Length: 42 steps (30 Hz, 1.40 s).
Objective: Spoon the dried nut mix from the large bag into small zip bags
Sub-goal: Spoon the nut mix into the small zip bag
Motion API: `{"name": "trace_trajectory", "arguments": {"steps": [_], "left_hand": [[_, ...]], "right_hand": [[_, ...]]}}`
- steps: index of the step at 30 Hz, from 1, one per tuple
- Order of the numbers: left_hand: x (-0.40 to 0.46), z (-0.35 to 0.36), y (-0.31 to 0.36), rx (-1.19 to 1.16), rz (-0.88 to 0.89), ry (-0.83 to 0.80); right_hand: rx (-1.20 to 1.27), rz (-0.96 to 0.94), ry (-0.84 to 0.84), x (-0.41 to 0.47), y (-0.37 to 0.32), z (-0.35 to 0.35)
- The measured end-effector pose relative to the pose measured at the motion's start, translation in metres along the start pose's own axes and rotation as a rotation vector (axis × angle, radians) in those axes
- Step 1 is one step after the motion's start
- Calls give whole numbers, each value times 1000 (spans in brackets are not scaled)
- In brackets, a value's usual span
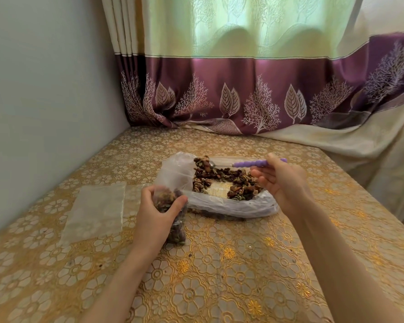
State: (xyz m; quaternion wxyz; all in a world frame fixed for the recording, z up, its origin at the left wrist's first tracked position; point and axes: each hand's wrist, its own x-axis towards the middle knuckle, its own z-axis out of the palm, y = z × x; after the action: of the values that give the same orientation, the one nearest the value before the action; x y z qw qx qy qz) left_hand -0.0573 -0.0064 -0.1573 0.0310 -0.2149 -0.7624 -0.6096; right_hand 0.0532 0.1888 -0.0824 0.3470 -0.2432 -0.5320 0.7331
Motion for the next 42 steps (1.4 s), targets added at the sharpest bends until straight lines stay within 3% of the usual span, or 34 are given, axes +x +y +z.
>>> {"name": "trace_trajectory", "arguments": {"steps": [7,15,21,28,36,42], "left_hand": [[0,0,1,-12,-7,-10],[0,0,0,-38,-4,-29],[2,1,-4,-47,2,-23],[1,1,-1,-101,19,2],[3,-1,1,-124,50,104],[4,-3,0,-143,37,131]], "right_hand": [[19,-94,-101,-18,-18,17],[-143,-206,-342,-32,-22,29],[-127,-233,-380,-28,-24,26],[-21,-207,-154,-16,-14,17],[-450,-267,-2,1,16,5],[-488,-291,79,5,24,2]]}}
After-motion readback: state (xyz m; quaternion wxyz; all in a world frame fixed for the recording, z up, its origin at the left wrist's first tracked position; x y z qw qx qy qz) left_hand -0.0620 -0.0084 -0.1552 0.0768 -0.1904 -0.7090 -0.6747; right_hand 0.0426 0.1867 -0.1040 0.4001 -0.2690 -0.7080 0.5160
